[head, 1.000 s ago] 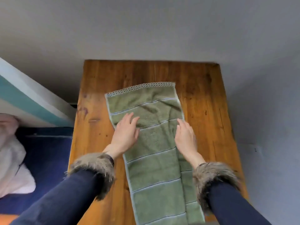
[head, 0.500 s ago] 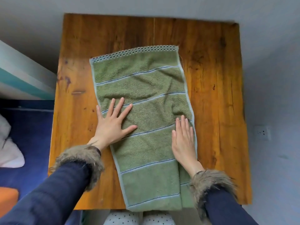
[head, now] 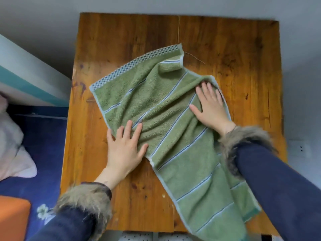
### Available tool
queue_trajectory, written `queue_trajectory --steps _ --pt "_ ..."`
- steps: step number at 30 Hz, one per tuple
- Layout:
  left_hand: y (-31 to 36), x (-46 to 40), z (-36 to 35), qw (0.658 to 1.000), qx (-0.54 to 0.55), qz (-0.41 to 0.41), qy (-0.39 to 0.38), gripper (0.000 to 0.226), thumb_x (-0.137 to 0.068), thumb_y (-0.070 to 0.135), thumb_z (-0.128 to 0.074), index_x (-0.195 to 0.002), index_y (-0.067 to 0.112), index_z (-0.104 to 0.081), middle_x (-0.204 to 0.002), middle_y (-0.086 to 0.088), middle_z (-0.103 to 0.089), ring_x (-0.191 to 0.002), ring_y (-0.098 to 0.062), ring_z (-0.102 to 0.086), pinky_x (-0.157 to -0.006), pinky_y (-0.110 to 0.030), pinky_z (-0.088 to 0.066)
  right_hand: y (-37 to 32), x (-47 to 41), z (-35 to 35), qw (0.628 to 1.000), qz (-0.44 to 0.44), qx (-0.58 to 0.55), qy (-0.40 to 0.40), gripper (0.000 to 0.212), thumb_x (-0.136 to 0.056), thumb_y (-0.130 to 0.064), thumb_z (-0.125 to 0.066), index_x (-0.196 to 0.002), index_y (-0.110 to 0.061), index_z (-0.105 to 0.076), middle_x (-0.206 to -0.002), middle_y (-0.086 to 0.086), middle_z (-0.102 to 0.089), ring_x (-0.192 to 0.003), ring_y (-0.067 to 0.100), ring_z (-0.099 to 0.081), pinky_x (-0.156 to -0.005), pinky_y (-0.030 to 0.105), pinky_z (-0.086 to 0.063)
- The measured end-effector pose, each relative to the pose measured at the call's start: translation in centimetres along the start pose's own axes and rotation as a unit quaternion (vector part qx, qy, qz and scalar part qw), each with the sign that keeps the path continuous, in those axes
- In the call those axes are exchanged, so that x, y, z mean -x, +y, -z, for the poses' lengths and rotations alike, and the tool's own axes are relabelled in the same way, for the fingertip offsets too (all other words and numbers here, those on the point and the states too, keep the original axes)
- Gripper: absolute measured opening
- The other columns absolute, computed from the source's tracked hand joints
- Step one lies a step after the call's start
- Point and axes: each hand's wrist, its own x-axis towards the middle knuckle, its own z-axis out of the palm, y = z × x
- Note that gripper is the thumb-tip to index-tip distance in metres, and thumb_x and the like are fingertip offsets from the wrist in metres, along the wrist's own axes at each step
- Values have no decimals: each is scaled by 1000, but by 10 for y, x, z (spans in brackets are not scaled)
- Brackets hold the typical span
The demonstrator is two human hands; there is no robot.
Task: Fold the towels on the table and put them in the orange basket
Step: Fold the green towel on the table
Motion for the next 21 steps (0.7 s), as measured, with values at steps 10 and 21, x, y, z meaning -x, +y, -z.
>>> queue_trajectory --steps 10,21 --pt "0 -115 37 988 65 -129 60 41 -92 26 -44 -130 11 -44 -150 -14 -28 -140 -35 -20 -111 -55 -19 -77 43 -14 980 -146 -106 89 61 -96 -43 -34 -150 -22 -13 -159 2 1 -145 20 8 -112 55 9" --pt "-62 -102 13 998 34 -2 -51 72 -82 78 -13 -145 47 3 -158 9 5 -144 -26 12 -103 -73 0 -66 35 -32 992 -122 16 -12 86 -77 -81 -24 -146 -41 7 -156 -2 20 -140 30 25 -103 69 12"
